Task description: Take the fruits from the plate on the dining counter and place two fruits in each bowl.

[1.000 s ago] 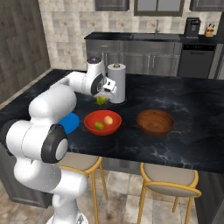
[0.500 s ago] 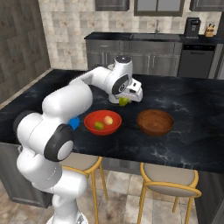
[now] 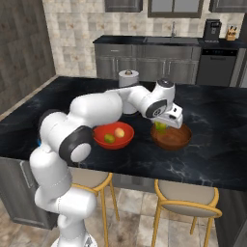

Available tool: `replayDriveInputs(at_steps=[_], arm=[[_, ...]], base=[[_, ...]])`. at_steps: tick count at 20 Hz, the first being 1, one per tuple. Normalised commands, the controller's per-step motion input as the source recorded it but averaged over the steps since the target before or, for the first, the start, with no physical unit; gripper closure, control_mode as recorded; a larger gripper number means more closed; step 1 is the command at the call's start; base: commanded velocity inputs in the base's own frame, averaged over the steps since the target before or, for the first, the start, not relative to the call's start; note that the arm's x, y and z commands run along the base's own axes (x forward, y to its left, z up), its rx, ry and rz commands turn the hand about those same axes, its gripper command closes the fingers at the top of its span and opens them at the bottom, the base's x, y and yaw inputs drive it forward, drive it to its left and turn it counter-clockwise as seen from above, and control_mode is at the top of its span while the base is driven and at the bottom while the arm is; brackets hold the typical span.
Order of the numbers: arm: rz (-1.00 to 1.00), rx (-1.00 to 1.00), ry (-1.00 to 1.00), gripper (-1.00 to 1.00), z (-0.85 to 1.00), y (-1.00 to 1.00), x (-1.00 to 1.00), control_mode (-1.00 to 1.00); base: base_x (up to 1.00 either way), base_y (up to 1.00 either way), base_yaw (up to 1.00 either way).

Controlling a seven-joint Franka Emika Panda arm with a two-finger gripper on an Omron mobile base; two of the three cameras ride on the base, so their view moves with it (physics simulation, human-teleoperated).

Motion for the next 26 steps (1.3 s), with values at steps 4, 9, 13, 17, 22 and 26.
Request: replayDriveInputs(at_steps=[4,9,13,17,22,26], arm=[[-0.01,-0.01,0.00,1.00,-0.60,-0.45,0.26,-1.00],[0.00,0.00,0.00,1.00,-0.24,-0.04,0.33,-1.00],[0.00,-0.01,0.00,1.00,-0.35,0.00,0.06,-1.00],[0.00,-0.08,-0.01,1.00,-0.42,0.07,0.00,-1.00],[0.00,-0.04,-0.09,1.00,-0.16,0.10,0.03,-1.00],[0.00,-0.02,-0.04,1.00,-0.19,0.12,0.14,-1.00]], base=[[0.00,0.00,0.00],[0.00,0.00,0.00],[0.00,0.00,0.00],[0.00,0.00,0.00],[0.00,0.00,0.00],[0.00,0.00,0.00]])
